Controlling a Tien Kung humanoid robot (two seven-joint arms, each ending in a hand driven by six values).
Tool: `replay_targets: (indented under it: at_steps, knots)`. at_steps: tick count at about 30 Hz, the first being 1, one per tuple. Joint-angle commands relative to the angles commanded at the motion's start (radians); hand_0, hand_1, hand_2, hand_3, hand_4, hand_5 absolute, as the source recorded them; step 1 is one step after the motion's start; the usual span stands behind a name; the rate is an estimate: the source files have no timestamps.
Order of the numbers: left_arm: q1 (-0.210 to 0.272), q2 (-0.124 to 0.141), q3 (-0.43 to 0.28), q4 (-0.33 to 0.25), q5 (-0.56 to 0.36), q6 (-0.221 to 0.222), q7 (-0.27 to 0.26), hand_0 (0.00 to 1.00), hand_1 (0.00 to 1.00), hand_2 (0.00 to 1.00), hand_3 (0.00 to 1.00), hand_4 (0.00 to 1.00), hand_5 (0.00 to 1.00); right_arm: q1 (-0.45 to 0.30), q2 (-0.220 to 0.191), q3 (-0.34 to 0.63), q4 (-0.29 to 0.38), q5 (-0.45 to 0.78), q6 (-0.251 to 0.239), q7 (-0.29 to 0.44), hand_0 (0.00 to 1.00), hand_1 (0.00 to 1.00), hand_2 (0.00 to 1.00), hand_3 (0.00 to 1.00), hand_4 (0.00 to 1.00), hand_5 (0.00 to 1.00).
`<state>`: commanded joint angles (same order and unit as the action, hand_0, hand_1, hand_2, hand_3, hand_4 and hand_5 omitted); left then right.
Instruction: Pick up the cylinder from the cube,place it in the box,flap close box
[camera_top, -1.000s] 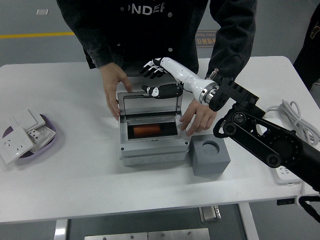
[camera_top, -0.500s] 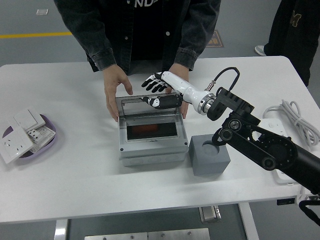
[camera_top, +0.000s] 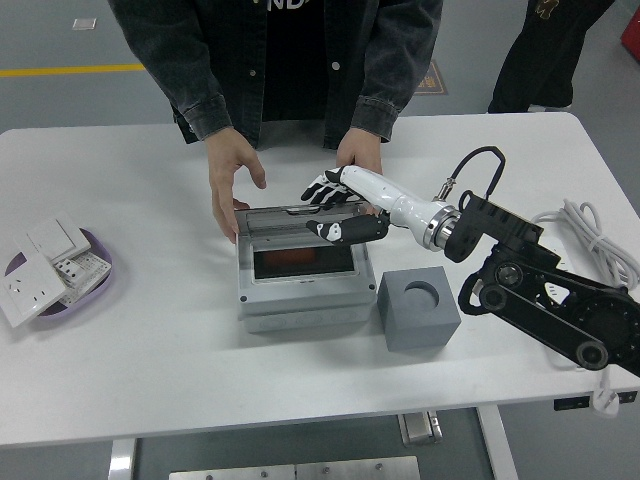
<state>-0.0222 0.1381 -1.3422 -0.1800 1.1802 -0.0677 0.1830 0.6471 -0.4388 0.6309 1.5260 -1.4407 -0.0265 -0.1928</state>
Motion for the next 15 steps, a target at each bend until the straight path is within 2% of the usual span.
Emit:
replay_targets:
  at_steps: [6, 7, 12, 13, 15]
  knots:
    - [-0.001, 0.003, 0.011, 0.0, -0.01, 0.0, -0.005, 0.634, 0.658, 0.58, 0.647, 0.708, 0.326, -0.011, -0.023, -0.01, 0.03, 0.022, -0.004, -0.005, 0.646, 0.626, 0.667, 0.691, 0.664, 0.306]
    - [-0.001, 0.003, 0.012, 0.0, -0.01, 0.0, -0.005, 0.633, 0.658, 0.58, 0.647, 0.708, 0.324, -0.015, -0.023, -0.013, 0.03, 0.036, -0.006, -0.003, 0.63, 0.622, 0.668, 0.694, 0.592, 0.324]
    - [-0.002, 0.002, 0.017, 0.0, -0.014, 0.0, -0.007, 0.633, 0.658, 0.58, 0.647, 0.708, 0.324, -0.045, -0.019, -0.027, 0.013, 0.137, -0.021, 0.025, 0.63, 0.622, 0.668, 0.694, 0.592, 0.324]
    - [-0.002, 0.002, 0.017, 0.0, -0.014, 0.0, -0.007, 0.633, 0.658, 0.58, 0.647, 0.709, 0.323, -0.049, -0.018, -0.024, 0.012, 0.143, -0.023, 0.028, 0.631, 0.632, 0.672, 0.701, 0.464, 0.277]
    - [-0.001, 0.002, 0.017, 0.0, -0.013, 0.0, -0.006, 0.633, 0.658, 0.58, 0.647, 0.709, 0.323, -0.061, -0.021, 0.002, 0.013, 0.144, -0.025, 0.032, 0.631, 0.632, 0.672, 0.701, 0.464, 0.277]
